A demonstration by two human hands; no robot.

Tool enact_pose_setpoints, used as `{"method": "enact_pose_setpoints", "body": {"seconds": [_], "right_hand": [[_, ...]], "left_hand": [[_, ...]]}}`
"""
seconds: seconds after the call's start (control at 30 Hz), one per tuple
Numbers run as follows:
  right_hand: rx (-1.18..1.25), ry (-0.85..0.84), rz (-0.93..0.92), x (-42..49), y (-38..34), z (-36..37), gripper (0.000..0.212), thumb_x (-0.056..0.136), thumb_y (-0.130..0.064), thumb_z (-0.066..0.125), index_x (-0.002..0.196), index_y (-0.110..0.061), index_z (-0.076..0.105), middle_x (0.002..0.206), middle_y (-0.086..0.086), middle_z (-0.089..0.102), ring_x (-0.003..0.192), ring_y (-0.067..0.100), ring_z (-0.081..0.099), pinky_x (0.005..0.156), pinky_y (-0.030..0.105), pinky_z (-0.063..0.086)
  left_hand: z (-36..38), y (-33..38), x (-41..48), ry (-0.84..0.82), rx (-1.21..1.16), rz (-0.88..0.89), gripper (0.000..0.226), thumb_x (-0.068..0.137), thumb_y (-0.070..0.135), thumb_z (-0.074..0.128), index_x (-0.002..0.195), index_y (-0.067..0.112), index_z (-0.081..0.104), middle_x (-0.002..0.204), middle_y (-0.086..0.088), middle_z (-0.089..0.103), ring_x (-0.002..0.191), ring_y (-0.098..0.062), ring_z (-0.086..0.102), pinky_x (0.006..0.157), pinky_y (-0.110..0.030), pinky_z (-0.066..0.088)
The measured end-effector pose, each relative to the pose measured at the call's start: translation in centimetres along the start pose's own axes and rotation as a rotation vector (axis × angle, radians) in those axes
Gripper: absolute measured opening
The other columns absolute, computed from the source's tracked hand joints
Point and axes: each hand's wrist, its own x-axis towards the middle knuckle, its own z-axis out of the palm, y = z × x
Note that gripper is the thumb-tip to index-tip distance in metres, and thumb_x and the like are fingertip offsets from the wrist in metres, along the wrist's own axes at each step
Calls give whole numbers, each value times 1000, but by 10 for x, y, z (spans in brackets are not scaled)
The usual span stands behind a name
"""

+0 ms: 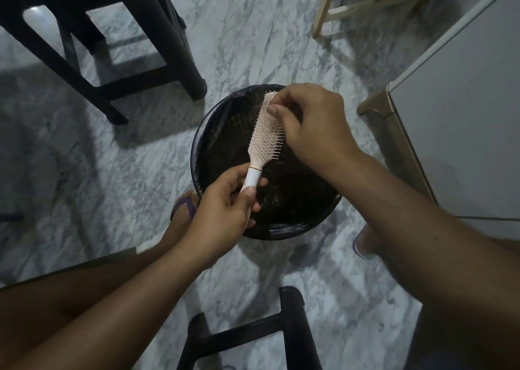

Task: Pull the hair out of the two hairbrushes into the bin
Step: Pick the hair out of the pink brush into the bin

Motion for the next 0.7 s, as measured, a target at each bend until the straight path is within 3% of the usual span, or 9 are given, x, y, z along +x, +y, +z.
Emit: {"method": "enact_pose_setpoints", "body": {"seconds": [0.07,0.2,0.27,0.37,0.43,0.47,0.53,0.6,0.7], "right_hand": [[71,38,-9,4,-4,-8,12,92,-19,67,91,-9,74,81,-4,68,75,6,61,71,18,50],[172,195,-78,11,-13,-32,14,95,-17,65,92,-6,72,81,-6,67,71,0,60,70,17,50],[149,162,-68,7,-13,-36,13,95,-16,64,93,-6,73,82,-3,69,73,3,62,70,15,49],[-134,-217,91,-7,3,-26,14,92,-9,63,100,-11,75,96,4,73,91,14,67,81,11,47],[-356,-477,167,-15,16,-15,31,90,-3,59,119,-8,69,120,13,67,115,27,62,99,25,47],[-388,-501,153,-16,18,-12,39,90,-2,57,128,-6,63,130,16,61,125,31,55,105,32,43],[-313,-354,124,-12,12,-13,45,95,-14,56,139,-8,54,140,15,55,132,30,50,109,35,39],[-169,-169,135,-6,3,-15,55,97,-43,57,144,-16,48,142,7,55,132,22,51,109,35,41],[-91,-185,181,-2,-6,-14,83,84,-68,60,150,-22,39,149,1,48,137,16,46,111,34,40]], "left_hand": [[0,0,0,2,-16,-8,38,103,8,48,121,39,60,112,10,72,75,-11,60,65,-32,53],[-3,-1,5,80,-85,-67,31,103,10,49,130,22,59,116,5,71,76,-13,59,64,-33,52],[-5,-1,7,121,-120,-84,29,103,11,49,129,20,59,118,3,70,75,-13,58,62,-31,51],[-8,1,9,144,-121,-64,31,103,11,49,131,21,59,118,5,71,75,-11,59,63,-31,51],[-7,2,8,135,-96,-52,32,103,12,49,131,23,58,117,7,71,77,-12,60,65,-32,52],[-6,3,7,126,-81,-45,32,103,11,50,131,24,58,116,8,72,77,-13,60,66,-32,53],[-3,4,5,98,-56,-28,33,102,10,50,129,27,59,115,8,72,76,-13,60,66,-33,53],[0,4,2,64,-27,-15,35,102,9,50,127,31,59,114,8,72,75,-12,60,66,-33,54],[2,2,-2,20,38,4,38,102,8,51,128,35,57,113,11,72,76,-10,62,65,-29,55]]}}
